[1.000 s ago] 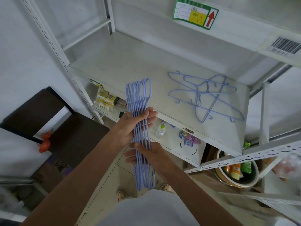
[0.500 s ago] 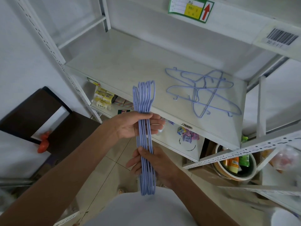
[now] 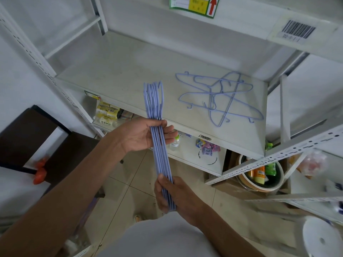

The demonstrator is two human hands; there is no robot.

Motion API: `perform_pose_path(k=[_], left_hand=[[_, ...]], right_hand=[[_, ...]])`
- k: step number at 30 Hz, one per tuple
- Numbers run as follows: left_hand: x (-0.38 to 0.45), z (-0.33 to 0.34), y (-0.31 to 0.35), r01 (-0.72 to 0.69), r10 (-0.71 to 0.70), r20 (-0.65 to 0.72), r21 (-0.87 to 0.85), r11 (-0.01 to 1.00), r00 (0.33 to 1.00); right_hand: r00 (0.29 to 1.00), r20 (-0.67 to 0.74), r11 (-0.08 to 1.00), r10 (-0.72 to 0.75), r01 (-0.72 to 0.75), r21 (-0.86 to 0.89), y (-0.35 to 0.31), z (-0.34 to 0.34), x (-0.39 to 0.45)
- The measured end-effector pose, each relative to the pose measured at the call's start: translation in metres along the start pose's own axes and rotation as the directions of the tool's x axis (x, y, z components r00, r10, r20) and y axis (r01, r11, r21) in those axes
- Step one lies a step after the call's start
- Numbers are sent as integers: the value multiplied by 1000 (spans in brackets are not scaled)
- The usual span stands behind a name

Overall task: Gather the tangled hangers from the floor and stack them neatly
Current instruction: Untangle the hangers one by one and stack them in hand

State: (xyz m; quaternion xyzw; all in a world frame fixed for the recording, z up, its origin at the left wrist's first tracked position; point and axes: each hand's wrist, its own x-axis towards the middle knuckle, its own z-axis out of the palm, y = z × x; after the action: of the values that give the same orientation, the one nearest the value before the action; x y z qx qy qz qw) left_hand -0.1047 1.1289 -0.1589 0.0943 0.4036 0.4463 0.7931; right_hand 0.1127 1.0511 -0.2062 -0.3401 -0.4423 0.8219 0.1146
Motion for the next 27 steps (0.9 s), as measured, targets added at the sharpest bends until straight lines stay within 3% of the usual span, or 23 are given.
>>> perform_pose_path(k=[3, 11, 17, 23, 27], left_hand=[[4, 3, -6, -9, 9, 57, -2, 1000, 998], [9, 14, -13, -12, 5, 154, 47, 999, 988], [8, 18, -13, -40, 28, 138, 81, 996, 990], [11, 21, -18, -78, 73, 77, 68, 995, 994], [10, 22, -30, -178, 177, 39, 17, 984, 983]], right_hand=[[997, -20, 987, 69, -66, 145, 2, -2, 0], [996, -31, 947, 83, -69, 314, 8, -2, 1], [973, -223, 989, 63, -32, 141, 7, 3, 5], [945, -327, 999, 11, 0, 33, 4, 5, 5], [930, -367, 999, -27, 18, -28, 6, -1, 6]])
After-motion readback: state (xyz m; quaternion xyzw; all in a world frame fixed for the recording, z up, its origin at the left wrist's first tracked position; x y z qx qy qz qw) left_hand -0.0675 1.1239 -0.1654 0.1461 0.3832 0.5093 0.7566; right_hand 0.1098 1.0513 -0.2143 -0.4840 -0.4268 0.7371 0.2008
